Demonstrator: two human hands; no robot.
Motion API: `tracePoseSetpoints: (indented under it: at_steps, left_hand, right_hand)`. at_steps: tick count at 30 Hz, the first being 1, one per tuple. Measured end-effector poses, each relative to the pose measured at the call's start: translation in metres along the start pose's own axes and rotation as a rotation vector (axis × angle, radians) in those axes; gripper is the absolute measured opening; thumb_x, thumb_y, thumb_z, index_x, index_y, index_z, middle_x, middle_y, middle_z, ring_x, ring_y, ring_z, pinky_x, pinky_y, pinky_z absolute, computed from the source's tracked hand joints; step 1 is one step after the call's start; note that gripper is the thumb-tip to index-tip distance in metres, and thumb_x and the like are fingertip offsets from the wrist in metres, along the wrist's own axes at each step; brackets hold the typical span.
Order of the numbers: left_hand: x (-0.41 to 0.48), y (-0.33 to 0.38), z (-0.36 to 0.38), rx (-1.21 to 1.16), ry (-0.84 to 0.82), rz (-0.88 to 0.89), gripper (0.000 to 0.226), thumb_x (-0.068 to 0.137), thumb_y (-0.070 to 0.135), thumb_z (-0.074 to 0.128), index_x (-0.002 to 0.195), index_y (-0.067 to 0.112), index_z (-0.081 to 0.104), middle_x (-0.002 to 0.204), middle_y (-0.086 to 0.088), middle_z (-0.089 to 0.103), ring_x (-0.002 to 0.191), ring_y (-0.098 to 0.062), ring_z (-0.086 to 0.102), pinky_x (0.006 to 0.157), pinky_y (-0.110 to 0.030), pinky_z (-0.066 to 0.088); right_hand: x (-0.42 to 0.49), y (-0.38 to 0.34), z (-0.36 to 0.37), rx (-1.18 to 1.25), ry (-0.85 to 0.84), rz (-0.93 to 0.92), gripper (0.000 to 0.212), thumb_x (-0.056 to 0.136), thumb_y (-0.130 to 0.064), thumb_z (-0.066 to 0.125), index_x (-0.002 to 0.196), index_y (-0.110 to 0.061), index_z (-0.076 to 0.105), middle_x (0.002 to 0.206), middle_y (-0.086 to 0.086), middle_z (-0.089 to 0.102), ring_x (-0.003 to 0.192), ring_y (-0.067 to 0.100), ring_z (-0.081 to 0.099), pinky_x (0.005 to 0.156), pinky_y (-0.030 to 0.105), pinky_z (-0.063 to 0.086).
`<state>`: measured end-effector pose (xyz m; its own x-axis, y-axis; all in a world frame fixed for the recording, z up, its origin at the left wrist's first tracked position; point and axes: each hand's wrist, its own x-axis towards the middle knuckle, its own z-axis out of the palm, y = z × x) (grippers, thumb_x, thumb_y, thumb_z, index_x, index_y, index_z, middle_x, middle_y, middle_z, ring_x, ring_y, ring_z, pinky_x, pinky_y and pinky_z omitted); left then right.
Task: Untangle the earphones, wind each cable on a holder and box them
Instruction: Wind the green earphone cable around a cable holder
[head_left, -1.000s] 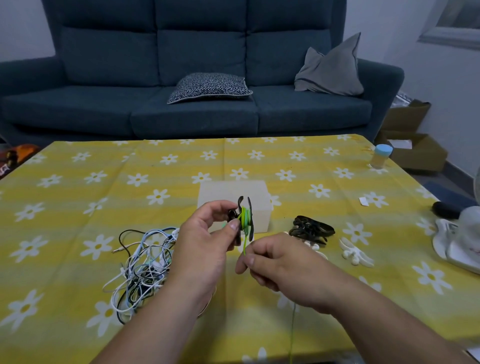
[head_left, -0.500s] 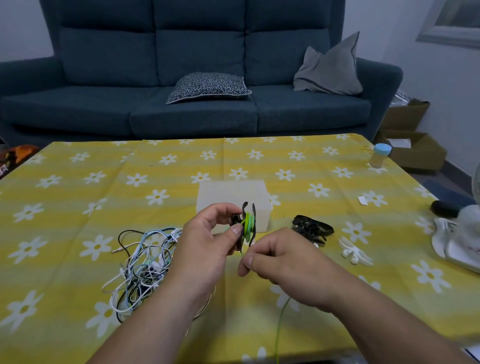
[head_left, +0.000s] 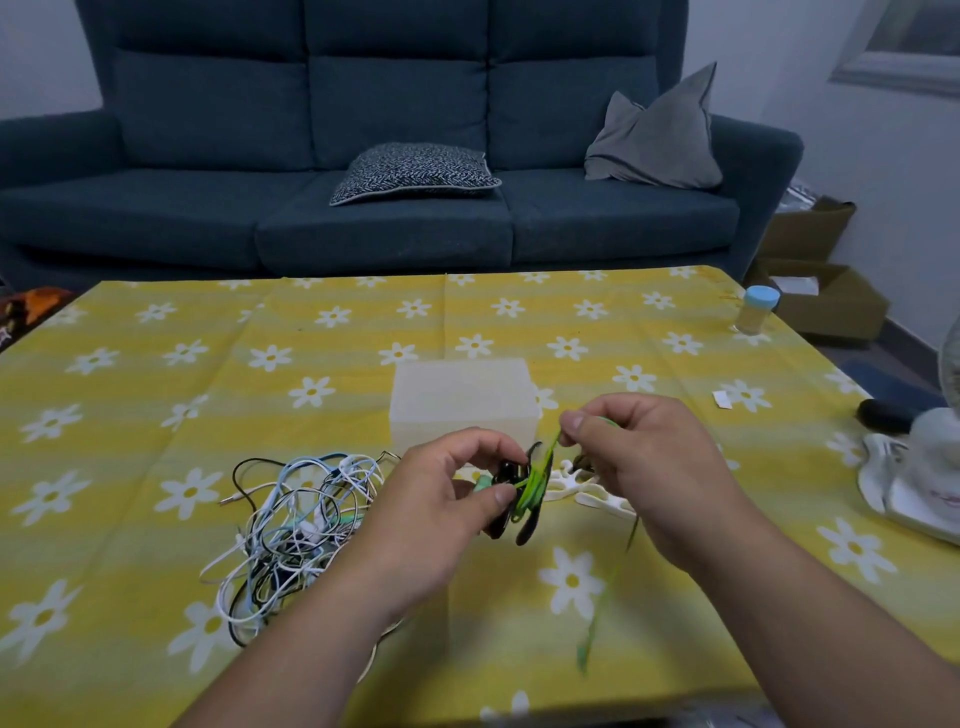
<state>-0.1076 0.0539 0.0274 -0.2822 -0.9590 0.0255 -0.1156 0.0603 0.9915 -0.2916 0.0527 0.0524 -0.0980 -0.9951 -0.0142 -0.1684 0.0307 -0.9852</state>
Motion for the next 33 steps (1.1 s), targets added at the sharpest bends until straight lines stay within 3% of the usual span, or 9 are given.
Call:
tracePoseSetpoints:
  at_steps: [2,5,9,12,15,23,28,33]
  left_hand:
    - [-0.002,0.001,0.002,-0.045,-0.044,-0.002,0.027,0.090,-0.007,0.060,0.098,0.017,0.070,0.091,0.001,0.066,0.058,-0.013,0.051,0.060,-0.019,0.043]
    - [-0.002,0.001,0.003,-0.160,-0.085,-0.010,0.029,0.090,-0.006,0.061,0.096,0.020,0.072,0.095,-0.001,0.064,0.064,-0.018,0.052,0.062,-0.024,0.042]
    - [-0.003,0.003,0.004,-0.316,-0.088,-0.015,0.026,0.086,-0.001,0.064,0.094,0.022,0.072,0.095,-0.002,0.064,0.070,-0.019,0.053,0.064,-0.026,0.046]
    - [-0.002,0.004,0.005,-0.448,-0.013,-0.030,0.031,0.090,-0.010,0.055,0.094,0.016,0.071,0.093,-0.005,0.064,0.074,-0.016,0.057,0.064,-0.023,0.051]
    - [-0.001,0.006,0.005,-0.535,0.076,-0.044,0.032,0.089,-0.010,0.053,0.090,0.015,0.071,0.084,-0.003,0.065,0.065,-0.013,0.059,0.058,-0.020,0.052]
    - [0.009,-0.007,-0.008,-0.374,0.299,-0.007,0.031,0.092,-0.008,0.055,0.092,0.019,0.070,0.081,-0.006,0.060,0.054,-0.016,0.050,0.052,-0.023,0.042]
    - [0.008,-0.008,-0.006,-0.338,0.290,-0.019,0.032,0.091,-0.008,0.057,0.091,0.021,0.071,0.077,-0.003,0.062,0.055,-0.015,0.051,0.053,-0.024,0.043]
    - [0.007,-0.007,-0.006,-0.134,0.295,0.005,0.032,0.088,-0.007,0.062,0.092,0.023,0.071,0.085,-0.001,0.066,0.057,-0.015,0.055,0.058,-0.026,0.047]
  right_hand:
    - [0.002,0.003,-0.001,-0.017,0.034,0.017,0.025,0.089,-0.020,0.070,0.065,-0.012,0.068,0.044,-0.007,0.034,0.040,0.010,0.028,0.041,0.018,0.027]
    - [0.006,0.011,0.000,-0.022,0.039,0.065,0.032,0.089,-0.024,0.071,0.060,-0.014,0.063,0.052,0.000,0.032,0.044,0.014,0.026,0.046,0.023,0.025]
    - [0.007,0.019,0.006,-0.121,0.002,0.164,0.037,0.090,-0.025,0.069,0.054,-0.019,0.064,0.045,-0.011,0.039,0.040,0.007,0.033,0.049,0.023,0.027]
    - [0.004,0.022,0.016,-0.188,-0.093,0.206,0.033,0.090,-0.022,0.065,0.058,-0.021,0.067,0.047,-0.013,0.041,0.042,0.006,0.033,0.047,0.022,0.026]
    - [-0.003,0.023,0.030,-0.180,-0.241,0.222,0.028,0.094,-0.022,0.059,0.069,-0.018,0.070,0.054,-0.008,0.042,0.044,0.008,0.032,0.047,0.025,0.025]
    - [-0.020,0.013,0.042,-0.100,-0.530,0.177,0.032,0.103,-0.014,0.044,0.087,-0.013,0.071,0.055,-0.003,0.047,0.046,0.010,0.033,0.049,0.026,0.025]
    - [-0.023,0.008,0.041,-0.151,-0.544,0.133,0.029,0.101,-0.015,0.047,0.088,-0.010,0.073,0.054,-0.001,0.045,0.049,0.013,0.034,0.052,0.031,0.025]
    - [-0.024,0.001,0.032,-0.096,-0.464,0.098,0.027,0.098,-0.015,0.056,0.079,-0.005,0.072,0.048,-0.004,0.040,0.046,0.011,0.030,0.049,0.028,0.022]
